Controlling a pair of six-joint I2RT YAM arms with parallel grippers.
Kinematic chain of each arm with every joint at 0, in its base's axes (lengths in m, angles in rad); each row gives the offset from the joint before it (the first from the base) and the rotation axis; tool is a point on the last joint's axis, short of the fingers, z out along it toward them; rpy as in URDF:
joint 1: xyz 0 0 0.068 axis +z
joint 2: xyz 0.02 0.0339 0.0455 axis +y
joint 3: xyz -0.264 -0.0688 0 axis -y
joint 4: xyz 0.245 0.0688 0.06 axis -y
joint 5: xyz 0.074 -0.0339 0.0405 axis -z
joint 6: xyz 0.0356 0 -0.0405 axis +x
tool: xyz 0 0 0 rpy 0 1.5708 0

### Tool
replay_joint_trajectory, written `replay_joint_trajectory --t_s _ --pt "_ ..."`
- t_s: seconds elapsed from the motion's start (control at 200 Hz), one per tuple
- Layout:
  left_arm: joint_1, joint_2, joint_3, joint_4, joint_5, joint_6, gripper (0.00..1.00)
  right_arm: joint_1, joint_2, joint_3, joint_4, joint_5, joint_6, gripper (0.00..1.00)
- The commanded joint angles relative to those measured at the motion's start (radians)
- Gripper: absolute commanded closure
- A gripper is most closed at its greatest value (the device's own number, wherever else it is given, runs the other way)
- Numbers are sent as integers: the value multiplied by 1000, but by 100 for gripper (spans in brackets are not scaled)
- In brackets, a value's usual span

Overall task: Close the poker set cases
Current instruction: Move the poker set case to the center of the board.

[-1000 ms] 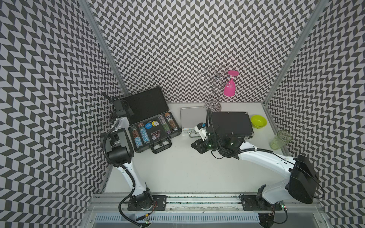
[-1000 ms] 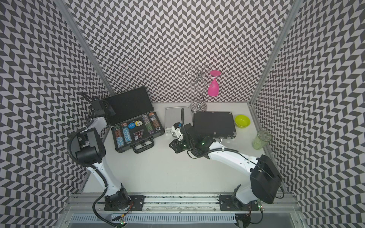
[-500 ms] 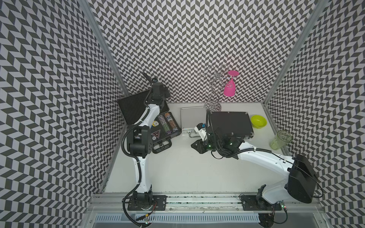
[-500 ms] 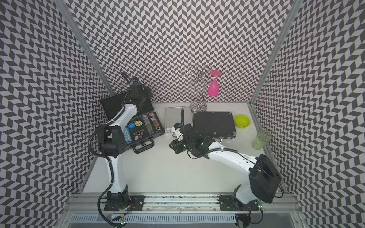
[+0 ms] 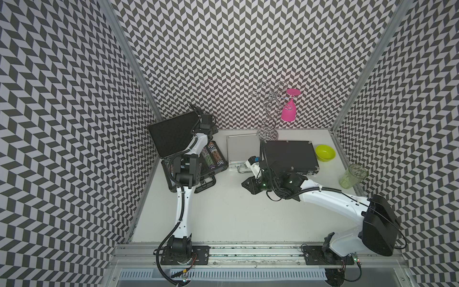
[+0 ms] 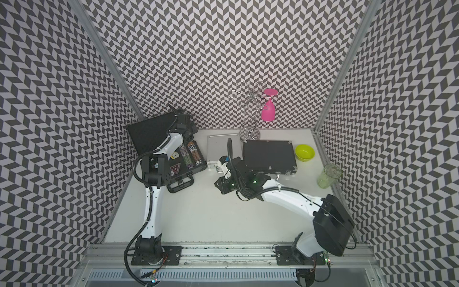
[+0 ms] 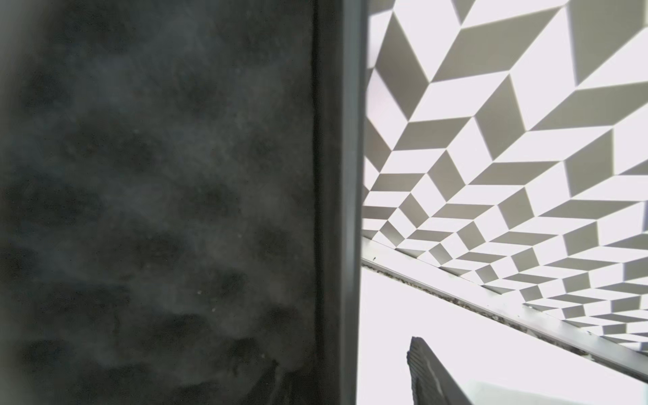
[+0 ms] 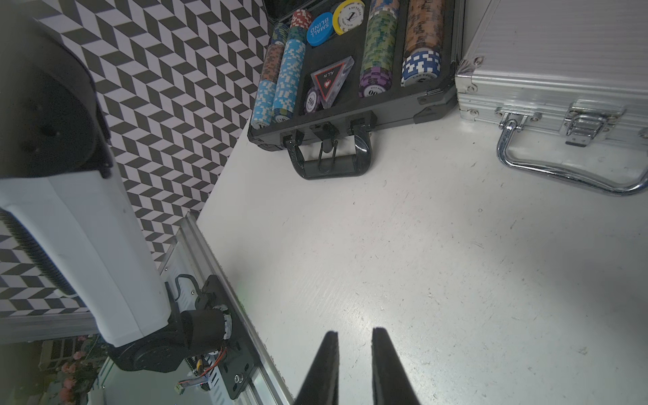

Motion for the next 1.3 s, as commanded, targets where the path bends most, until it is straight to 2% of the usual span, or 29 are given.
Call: replay_joint_trajectory --t_s 0.0,0.105,0.31,0.4,0.646,0.946,1.081,1.292 --pt "8 39 47 36 2 3 50 -6 -17 4 26 4 -22 80" --pt "6 53 47 32 7 6 59 -12 -13 6 25 4 -25 80" --pt "2 34 0 89 54 53 87 -19 -10 2 24 4 -27 80" --pt "-2 3 -41 125 58 99 93 -23 -10 2 26 2 -28 80" --pt "-8 -56 -98 130 84 193 100 -28 -6 2 32 -2 -26 80" --pt "-12 -247 -333 192 84 270 100 -28 -14 1 41 -18 -17 80" --pt "-22 -354 -492 238 74 185 100 -28 -23 4 46 -16 -15 80" --pt "-73 -466 -668 248 -62 -1 100 -28 -34 4 45 -20 -9 80"
